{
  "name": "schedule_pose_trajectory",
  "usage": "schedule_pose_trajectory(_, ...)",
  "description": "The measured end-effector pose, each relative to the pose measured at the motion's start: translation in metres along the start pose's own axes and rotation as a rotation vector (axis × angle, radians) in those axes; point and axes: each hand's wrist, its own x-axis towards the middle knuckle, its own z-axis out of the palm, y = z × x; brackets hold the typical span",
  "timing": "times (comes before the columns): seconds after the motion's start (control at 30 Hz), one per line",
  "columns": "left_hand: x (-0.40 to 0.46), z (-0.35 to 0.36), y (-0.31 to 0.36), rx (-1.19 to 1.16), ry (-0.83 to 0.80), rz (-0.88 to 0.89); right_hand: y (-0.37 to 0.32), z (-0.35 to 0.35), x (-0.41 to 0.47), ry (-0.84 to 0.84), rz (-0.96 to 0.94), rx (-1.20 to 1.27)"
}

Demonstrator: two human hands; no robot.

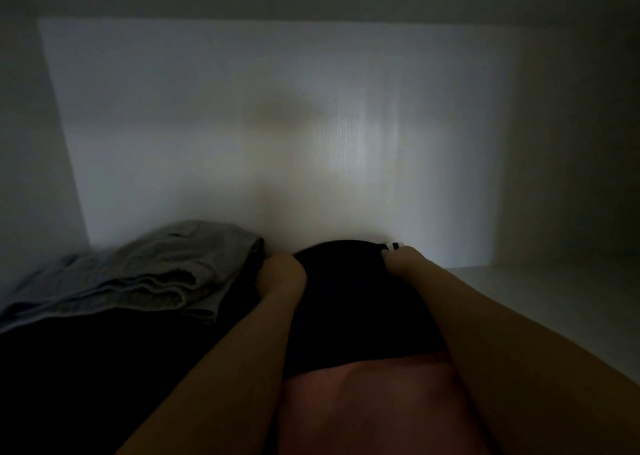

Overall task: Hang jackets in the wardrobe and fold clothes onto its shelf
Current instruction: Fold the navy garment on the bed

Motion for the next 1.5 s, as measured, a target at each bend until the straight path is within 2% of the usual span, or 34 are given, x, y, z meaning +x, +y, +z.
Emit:
schedule_pose_trajectory(0.1, -0.010, -0.020, 0.005, -0.022, 0.049, 0.056, 0.001, -0.021, -0.013, 0.032, -0.014, 0.105)
schedule_pose_trajectory(0.23, -0.047, -0.061, 0.024, 0.041, 0.233, 0.300, 0.004, -0.057, -0.067, 0.212, -0.102, 0.080)
schedule_pose_trajectory(0.37, -0.108, -0.085, 0.037, 0.177, 0.352, 0.619, 0.019, -0.088, -0.151, 0.363, -0.283, -0.117)
schedule_pose_trajectory(0.47, -0.157, -0.094, 0.046, 0.229, 0.348, 0.788, 0.046, -0.111, -0.214, 0.446, -0.334, -0.228)
schedule_pose_trajectory(0.57, -0.206, -0.104, 0.062, 0.173, 0.315, 0.848, 0.080, -0.131, -0.269, 0.499, -0.245, -0.205)
schedule_pose_trajectory(0.73, -0.291, -0.113, 0.076, 0.097, 0.303, 1.019, 0.127, -0.144, -0.361, 0.471, -0.118, -0.270)
schedule_pose_trajectory(0.97, -0.402, -0.125, 0.097, -0.013, 0.294, 1.212, 0.158, -0.159, -0.502, 0.697, 0.075, -0.279)
schedule_pose_trajectory(1.13, -0.495, -0.127, 0.096, -0.060, 0.223, 1.401, 0.179, -0.139, -0.606, 0.653, 0.253, -0.237)
schedule_pose_trajectory(1.33, -0.620, -0.163, 0.099, -0.134, 0.193, 1.489, 0.203, -0.150, -0.770, 0.777, 0.389, -0.254)
schedule_pose_trajectory(1.5, -0.763, -0.181, 0.092, -0.165, 0.114, 1.613, 0.235, -0.157, -0.931, 0.854, 0.510, -0.299)
